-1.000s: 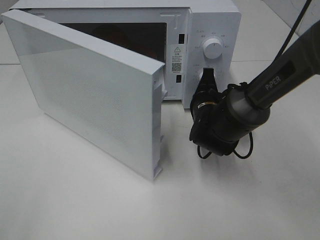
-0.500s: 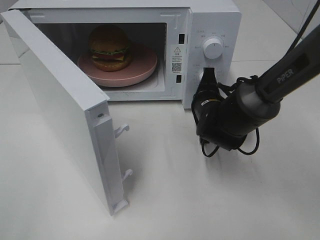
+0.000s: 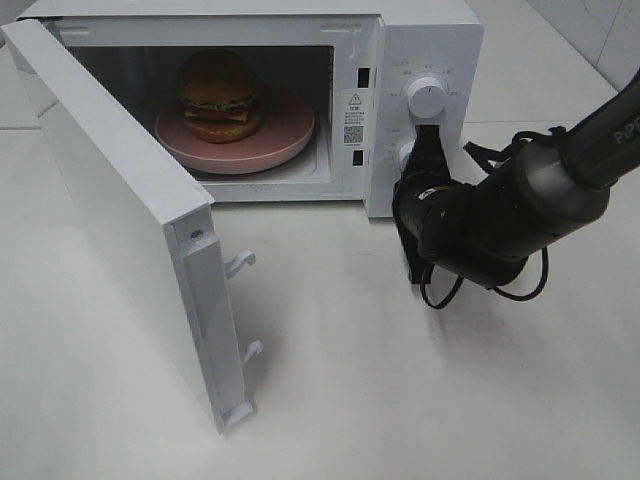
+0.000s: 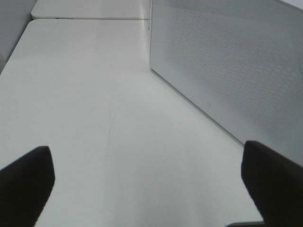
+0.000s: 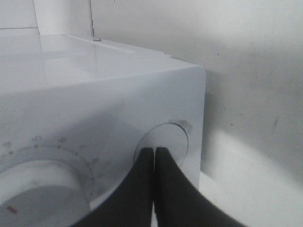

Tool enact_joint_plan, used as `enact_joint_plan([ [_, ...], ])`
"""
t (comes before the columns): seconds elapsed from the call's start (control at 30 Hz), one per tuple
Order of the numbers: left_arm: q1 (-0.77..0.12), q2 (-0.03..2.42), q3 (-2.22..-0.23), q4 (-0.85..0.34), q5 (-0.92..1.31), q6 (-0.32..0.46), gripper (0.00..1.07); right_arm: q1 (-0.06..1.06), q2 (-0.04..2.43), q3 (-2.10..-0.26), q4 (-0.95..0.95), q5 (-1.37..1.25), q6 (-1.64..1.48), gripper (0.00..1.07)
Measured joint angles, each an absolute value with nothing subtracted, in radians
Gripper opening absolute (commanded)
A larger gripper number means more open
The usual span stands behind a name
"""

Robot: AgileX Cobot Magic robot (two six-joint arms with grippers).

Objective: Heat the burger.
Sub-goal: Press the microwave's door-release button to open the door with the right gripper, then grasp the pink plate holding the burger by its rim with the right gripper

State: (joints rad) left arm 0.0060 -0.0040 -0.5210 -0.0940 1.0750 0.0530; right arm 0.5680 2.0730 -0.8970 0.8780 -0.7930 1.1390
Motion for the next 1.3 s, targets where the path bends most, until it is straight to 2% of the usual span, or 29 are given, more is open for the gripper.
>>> enact_joint_plan([
  [0.4, 0.006, -0.004, -0.521, -0.094, 1.075, 0.053, 1.0, 0.568, 1.921, -0.77, 0.848, -0.645, 0.992, 0.0],
  [0.67, 0.006, -0.004, -0.521, -0.094, 1.075, 0.053, 1.0, 0.56, 1.813, -0.732, 0.847, -0.435, 0.641, 0.0],
  [0.8, 0.006, -0.004, -0.521, -0.094, 1.075, 0.053, 1.0, 0.514, 1.77, -0.732, 0.847, -0.28, 0.397, 0.0],
  [1.1, 0.006, -0.004, -0.521, -0.094, 1.075, 0.053, 1.0, 0.437, 1.716, -0.737, 0.83, -0.029, 0.074, 0.0],
  [1.3, 0.006, -0.004, -0.521, -0.094, 1.075, 0.053, 1.0, 0.418, 1.708, -0.812, 0.672, 0.209, -0.053, 0.01],
])
